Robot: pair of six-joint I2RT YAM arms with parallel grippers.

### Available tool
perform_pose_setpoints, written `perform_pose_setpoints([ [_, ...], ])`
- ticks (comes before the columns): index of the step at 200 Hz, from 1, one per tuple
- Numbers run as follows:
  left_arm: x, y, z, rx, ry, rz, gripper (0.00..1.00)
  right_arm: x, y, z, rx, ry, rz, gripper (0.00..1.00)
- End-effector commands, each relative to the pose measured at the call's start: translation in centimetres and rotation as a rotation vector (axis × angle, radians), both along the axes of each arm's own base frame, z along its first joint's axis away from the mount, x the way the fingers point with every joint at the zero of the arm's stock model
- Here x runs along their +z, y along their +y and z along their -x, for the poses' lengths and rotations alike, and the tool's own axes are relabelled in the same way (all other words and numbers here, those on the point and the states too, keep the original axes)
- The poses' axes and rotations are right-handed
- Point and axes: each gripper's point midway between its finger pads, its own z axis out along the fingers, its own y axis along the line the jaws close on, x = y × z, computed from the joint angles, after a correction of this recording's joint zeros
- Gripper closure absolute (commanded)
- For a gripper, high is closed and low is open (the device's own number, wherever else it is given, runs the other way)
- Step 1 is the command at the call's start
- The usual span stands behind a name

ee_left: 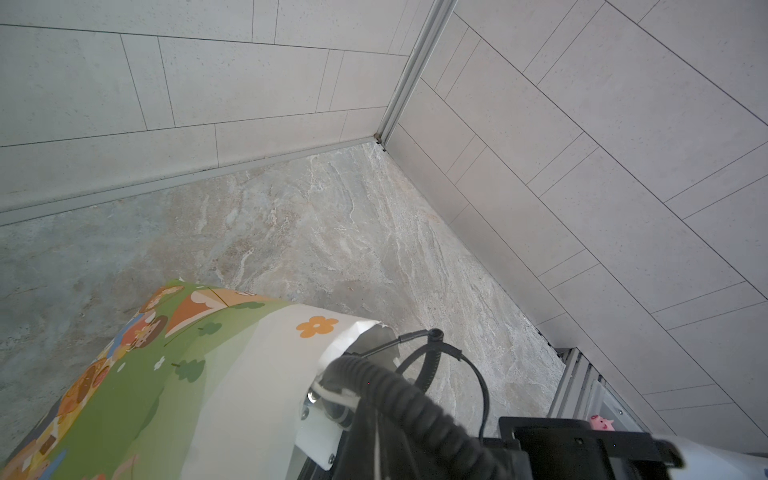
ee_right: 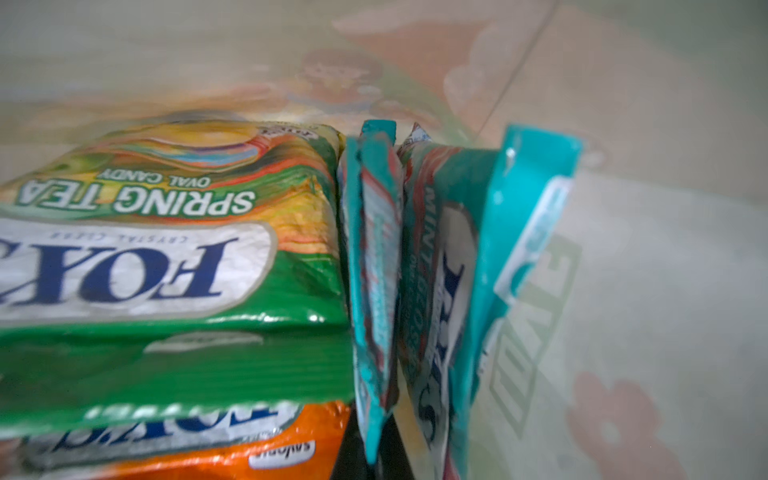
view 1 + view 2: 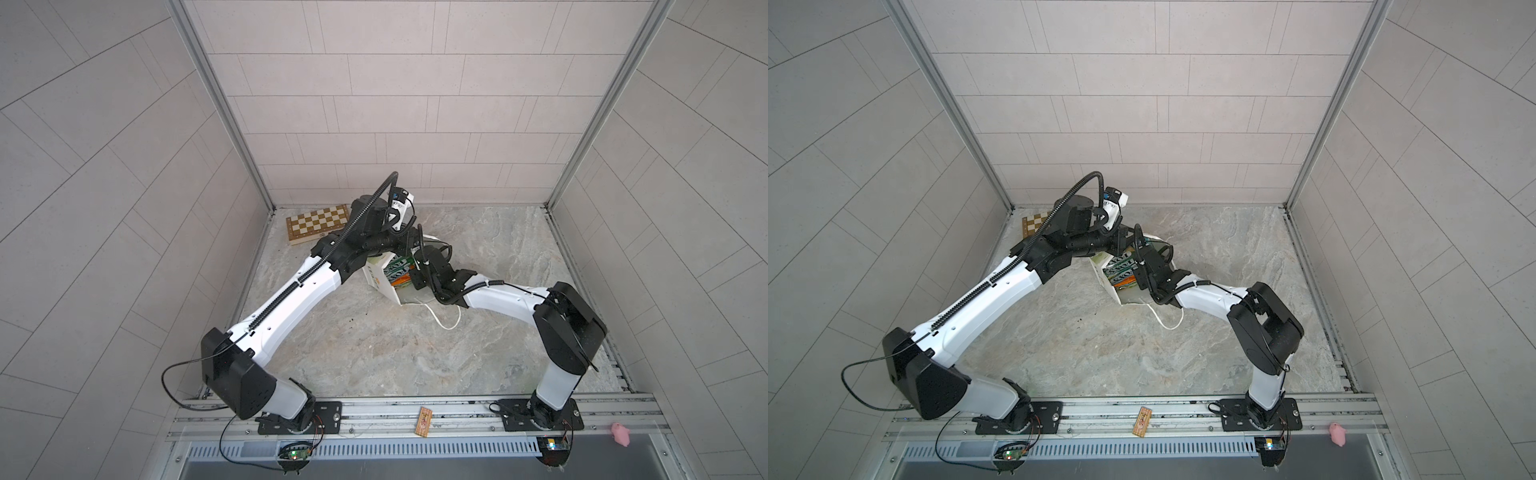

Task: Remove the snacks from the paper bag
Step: 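Lower the right gripper into the bag and grasp the teal FOX'S packet, then lift the teal packet out of the bag with the right gripper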

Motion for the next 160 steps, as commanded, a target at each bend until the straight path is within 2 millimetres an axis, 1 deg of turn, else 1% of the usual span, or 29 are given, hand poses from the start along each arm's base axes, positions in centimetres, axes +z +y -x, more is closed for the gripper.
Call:
perform_pose_setpoints([
  [1, 1.1, 0.6, 0.3, 0.018, -0.049, -0.007, 1.0, 2.9, -0.1, 1.1, 0.033, -0.038, -0.041, 1.0],
  [50, 0.5, 0.9, -0.2, 0.044, -0.046, -0.028, 1.0, 5.3, -0.7, 2.7, 0.073, -0.06, -0.074, 1.0],
  [76, 0.3, 0.9, -0.3, 0.048, -0.046, -0.033, 1.0, 7.0, -1.1, 3.9, 0.099, -0.081, -0.104, 1.0],
  [124, 0.3, 0.8, -0.2, 0.04, -0.045, -0.032, 1.0, 10.9, -3.3, 5.7, 0.092, -0.158, -0.116, 1.0],
  [160, 0.4, 0.8, -0.1, 0.035, -0.048, -0.031, 1.0, 13.7, -4.9, 6.6, 0.071, -0.223, -0.125, 1.0],
])
